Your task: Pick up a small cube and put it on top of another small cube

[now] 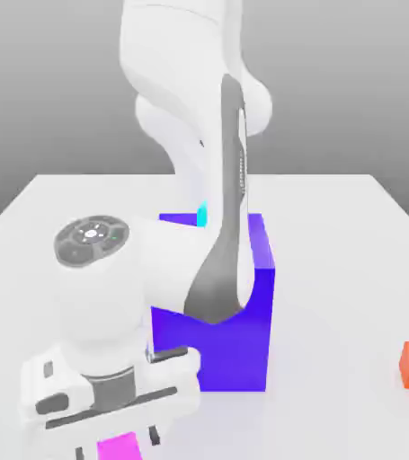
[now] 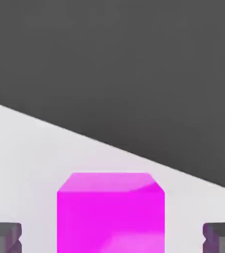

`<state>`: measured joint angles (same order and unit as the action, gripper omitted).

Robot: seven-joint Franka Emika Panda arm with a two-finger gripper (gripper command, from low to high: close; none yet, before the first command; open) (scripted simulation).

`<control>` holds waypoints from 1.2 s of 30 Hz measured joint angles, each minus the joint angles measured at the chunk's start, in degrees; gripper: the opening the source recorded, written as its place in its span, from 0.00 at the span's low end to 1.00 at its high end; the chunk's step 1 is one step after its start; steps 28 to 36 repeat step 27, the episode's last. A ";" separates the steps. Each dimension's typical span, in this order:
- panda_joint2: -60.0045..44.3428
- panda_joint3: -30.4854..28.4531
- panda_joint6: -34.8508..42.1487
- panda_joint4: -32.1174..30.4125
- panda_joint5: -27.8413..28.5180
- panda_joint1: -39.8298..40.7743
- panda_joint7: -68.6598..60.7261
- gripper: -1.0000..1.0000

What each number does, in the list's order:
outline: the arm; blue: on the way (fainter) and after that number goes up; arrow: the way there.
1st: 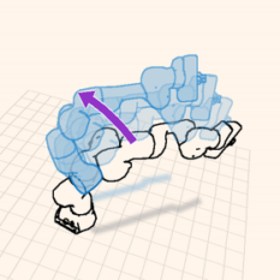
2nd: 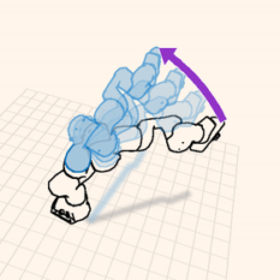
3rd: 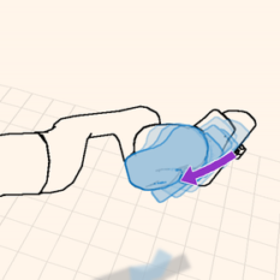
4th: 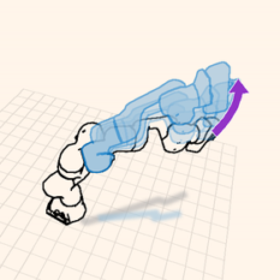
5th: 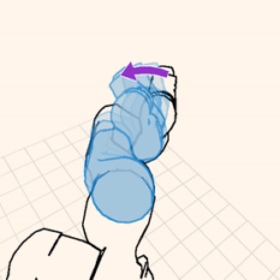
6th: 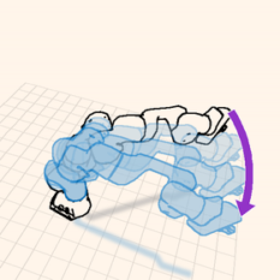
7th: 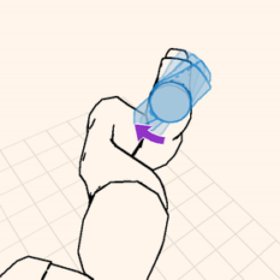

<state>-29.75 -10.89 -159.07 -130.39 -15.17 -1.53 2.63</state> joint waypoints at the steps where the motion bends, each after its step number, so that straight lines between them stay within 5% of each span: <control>1: 0.00 0.00 0.01 0.00 0.00 0.00 0.00 0.00; 10: 7.45 -3.05 5.80 -1.70 3.43 -2.17 2.43 0.00; 20: 7.00 -9.99 17.49 9.22 2.26 12.31 -11.92 0.00; 23: 1.95 -8.36 13.88 10.61 -0.55 15.06 -15.00 0.00; 24: 0.44 -7.73 12.64 10.80 -1.37 15.66 -15.63 1.00; 36: 0.44 -7.73 12.64 10.80 -1.37 15.66 -15.63 1.00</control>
